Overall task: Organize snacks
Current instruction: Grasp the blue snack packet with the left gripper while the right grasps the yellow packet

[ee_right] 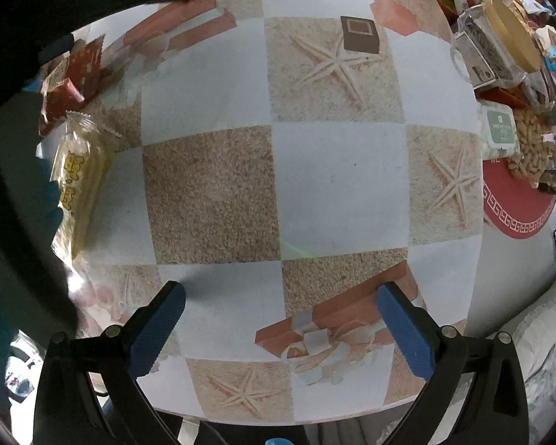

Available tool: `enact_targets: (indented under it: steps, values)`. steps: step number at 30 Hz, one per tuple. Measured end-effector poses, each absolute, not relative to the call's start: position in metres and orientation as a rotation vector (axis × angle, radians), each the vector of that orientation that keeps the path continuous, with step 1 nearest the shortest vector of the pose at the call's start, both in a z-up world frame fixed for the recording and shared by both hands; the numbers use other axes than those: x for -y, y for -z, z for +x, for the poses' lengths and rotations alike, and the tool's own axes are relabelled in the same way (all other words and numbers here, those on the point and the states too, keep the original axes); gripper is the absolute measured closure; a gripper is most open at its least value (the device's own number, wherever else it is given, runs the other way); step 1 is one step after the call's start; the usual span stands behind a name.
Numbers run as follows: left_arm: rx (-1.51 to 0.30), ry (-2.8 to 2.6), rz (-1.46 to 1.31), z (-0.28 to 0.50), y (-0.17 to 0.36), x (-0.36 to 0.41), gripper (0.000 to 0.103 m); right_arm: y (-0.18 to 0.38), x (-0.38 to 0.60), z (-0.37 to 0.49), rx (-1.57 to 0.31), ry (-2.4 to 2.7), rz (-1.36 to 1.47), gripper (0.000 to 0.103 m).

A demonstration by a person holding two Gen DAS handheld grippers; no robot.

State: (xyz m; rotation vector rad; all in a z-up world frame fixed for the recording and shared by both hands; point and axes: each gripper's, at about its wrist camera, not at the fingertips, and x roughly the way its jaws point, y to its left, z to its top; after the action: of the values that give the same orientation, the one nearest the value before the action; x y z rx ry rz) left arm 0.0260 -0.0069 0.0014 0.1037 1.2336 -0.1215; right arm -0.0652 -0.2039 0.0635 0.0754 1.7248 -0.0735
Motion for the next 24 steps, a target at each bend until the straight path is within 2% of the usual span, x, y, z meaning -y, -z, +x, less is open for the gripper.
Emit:
enact_targets:
  steps: [7,15,21,24]
  values:
    - [-1.475,0.168,0.155,0.043,-0.006,0.005,0.000,-0.061,0.213,-0.064,-1.678,0.062,0.118,0.000]
    - [-1.372,0.130,0.121,-0.016,-0.087,-0.086,0.000,-0.063,0.212,-0.065,-1.664,0.066,0.122,0.000]
    - [-1.488,-0.064,0.129,-0.063,-0.068,-0.161,0.000,-0.063,0.212,-0.065,-1.709,0.092,0.135,0.000]
    - [-1.559,-0.156,0.066,-0.081,-0.053,-0.195,0.000,-0.066,0.209,-0.060,-1.754,0.129,0.250,0.000]
